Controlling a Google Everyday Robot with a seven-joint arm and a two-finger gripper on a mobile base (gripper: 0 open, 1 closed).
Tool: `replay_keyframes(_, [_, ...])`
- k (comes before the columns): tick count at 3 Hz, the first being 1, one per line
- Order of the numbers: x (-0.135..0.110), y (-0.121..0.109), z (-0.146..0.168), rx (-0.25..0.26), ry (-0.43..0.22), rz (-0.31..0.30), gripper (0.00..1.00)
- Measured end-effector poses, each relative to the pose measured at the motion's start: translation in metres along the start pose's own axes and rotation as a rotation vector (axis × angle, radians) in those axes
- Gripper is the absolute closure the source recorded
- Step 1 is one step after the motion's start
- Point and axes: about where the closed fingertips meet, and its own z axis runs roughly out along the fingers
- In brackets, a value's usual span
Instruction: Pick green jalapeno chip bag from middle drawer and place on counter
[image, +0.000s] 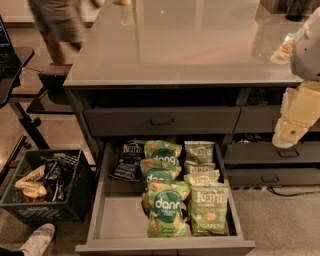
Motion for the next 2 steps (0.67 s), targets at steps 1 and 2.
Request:
replay_keyframes(1, [0.000,0.000,0.000,0.000,0.000,0.000,0.00])
replay_keyframes(2, [0.009,0.006,0.025,-0.023,-0.002,0.014,0.00])
